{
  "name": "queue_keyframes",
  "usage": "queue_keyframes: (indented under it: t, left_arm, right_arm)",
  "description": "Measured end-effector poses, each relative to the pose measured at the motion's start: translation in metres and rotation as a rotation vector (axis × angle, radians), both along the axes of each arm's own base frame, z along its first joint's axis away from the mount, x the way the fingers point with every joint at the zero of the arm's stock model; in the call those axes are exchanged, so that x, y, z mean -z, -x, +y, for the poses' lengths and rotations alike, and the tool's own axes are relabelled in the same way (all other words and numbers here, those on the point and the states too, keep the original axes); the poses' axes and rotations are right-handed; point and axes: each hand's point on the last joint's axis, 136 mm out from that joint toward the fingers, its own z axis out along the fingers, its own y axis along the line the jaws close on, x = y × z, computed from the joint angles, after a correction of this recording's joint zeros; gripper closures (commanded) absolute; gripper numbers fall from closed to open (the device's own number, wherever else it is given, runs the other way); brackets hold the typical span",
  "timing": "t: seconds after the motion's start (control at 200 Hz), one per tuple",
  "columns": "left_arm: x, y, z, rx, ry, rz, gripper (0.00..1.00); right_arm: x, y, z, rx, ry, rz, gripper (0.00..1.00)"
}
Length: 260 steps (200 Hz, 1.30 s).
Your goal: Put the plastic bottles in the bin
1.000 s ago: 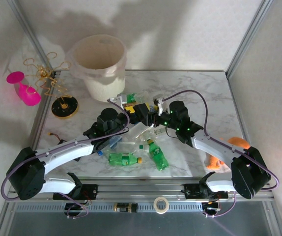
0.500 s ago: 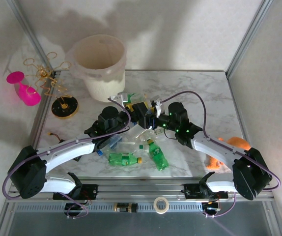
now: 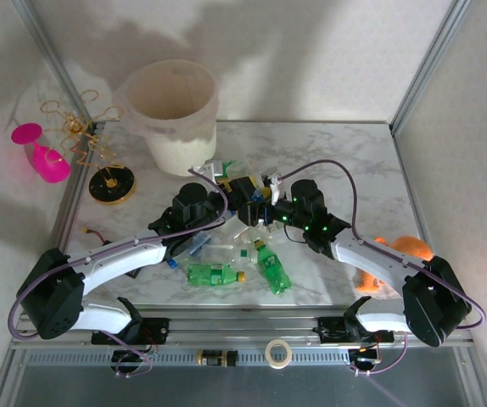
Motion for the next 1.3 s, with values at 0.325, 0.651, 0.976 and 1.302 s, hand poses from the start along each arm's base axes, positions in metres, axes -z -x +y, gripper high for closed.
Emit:
queue_keyframes:
  t: [0.325, 0.651, 0.976, 1.302]
  left_arm:
    - [-0.034, -0.031, 0.018, -0.078, -0.047, -0.083, 0.48]
    - [-0.103, -0.095, 0.075, -0.250, -0.097, -0.214, 0.48]
    - [-0.180, -0.160, 0.149, -0.442, -0.156, -0.322, 0.46]
    - [-0.185, -0.215, 0.201, -0.564, -0.189, -0.288, 0.46]
  right_arm:
    - [-0.015, 0.012, -0.003, -0.008, -0.039, -0.031, 0.01]
    - [-0.026, 0.019, -0.020, 0.047, -0.062, -0.067, 0.01]
    - [-0.020, 0.016, -0.034, 0.120, -0.050, -0.052, 0.01]
    - [-0.019, 0.017, -0.047, 0.177, -0.032, -0.052, 0.01]
